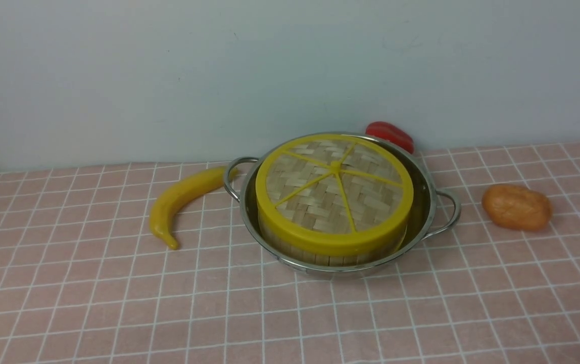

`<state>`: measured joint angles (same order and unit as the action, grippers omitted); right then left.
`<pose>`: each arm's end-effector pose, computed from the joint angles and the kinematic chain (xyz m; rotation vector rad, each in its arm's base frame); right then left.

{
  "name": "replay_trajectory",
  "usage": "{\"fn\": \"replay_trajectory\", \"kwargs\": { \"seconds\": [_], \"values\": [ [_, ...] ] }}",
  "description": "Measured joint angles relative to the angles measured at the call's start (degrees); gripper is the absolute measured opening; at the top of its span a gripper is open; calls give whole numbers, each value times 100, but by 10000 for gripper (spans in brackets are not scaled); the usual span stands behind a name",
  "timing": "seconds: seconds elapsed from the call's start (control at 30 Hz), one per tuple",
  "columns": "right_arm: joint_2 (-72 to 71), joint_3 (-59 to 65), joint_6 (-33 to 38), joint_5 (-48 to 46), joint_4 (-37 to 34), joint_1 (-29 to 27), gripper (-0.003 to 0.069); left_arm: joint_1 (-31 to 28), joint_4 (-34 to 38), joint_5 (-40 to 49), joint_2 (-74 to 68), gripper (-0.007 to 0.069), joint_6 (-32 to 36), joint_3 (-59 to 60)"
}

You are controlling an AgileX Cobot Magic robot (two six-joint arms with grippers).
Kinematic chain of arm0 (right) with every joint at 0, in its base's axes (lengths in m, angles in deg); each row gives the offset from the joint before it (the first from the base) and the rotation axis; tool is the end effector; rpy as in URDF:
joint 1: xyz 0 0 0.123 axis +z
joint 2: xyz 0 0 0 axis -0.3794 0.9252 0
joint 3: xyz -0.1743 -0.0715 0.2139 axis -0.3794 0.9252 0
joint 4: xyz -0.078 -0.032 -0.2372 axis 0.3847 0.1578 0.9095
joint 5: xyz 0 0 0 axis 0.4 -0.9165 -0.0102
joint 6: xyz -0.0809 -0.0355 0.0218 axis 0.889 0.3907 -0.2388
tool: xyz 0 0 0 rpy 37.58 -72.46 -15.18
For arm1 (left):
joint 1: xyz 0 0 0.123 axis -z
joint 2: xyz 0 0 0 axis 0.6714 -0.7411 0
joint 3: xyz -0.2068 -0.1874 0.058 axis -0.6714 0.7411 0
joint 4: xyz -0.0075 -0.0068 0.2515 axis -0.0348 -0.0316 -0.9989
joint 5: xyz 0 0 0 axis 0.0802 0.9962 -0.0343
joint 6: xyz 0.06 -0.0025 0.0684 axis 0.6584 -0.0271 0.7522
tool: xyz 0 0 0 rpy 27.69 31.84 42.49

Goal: Place the steamer in the pot on the pink tablecloth, and put the lid on the steamer.

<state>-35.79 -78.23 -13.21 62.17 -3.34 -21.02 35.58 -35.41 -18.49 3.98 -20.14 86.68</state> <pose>0.0597 0.0022 0.1783 0.0502 1.8786 0.0815 0.0534 -0.0003 0.1786 0.0875 1.8467 0.1247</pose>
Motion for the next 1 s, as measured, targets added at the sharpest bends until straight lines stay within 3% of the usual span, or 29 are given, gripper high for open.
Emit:
{"fn": "replay_trajectory", "kwargs": {
  "seconds": [0.23, 1.0],
  "values": [
    [-464, 0, -115, -179, -166, 500, 157, 0, 0, 0, 0, 243, 0, 0],
    [-478, 0, -257, -304, -348, 550, 214, 0, 0, 0, 0, 243, 0, 0]
  ]
}}
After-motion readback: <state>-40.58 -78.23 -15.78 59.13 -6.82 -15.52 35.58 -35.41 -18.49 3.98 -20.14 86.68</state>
